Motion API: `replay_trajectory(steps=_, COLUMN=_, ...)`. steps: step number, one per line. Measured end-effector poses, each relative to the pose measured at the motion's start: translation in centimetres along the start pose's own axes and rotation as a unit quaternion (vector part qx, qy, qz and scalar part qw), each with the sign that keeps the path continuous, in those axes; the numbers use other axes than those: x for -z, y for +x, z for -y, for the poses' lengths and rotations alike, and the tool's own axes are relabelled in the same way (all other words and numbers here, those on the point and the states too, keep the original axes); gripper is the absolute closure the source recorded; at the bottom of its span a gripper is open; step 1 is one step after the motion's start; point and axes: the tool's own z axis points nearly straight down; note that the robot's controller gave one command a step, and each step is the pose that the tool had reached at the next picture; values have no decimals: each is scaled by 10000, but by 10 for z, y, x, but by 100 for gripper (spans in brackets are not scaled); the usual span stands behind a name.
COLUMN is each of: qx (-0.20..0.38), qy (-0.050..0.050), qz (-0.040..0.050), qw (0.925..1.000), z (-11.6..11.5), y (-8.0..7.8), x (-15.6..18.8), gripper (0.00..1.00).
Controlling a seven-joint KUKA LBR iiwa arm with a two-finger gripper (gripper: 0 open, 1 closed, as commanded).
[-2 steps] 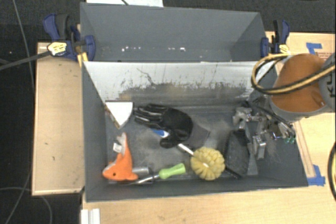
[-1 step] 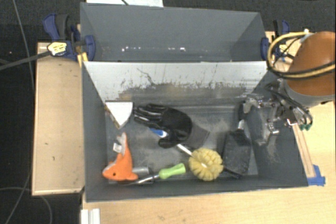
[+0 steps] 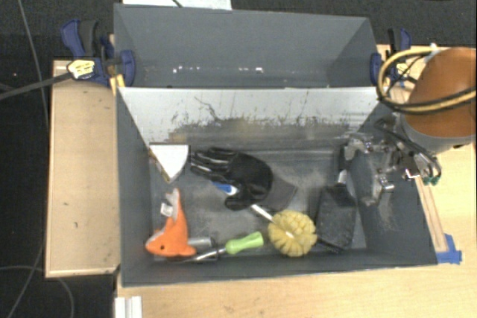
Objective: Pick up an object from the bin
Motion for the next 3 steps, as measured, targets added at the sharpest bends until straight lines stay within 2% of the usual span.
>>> replay_trajectory(steps=1, qx=2000, qy=-15, qz=-22, qw=9798, z=-16, y=-4, x=-55, gripper=0)
replay_trajectory(steps=2, qx=-78, qy=11, qz=-5, qw=10000, z=-18, y=-2, x=-74, gripper=0)
replay_trajectory(steps=3, qx=-204, qy=14, qz=1, qw=9998, z=-19, y=-2, x=-79, gripper=0)
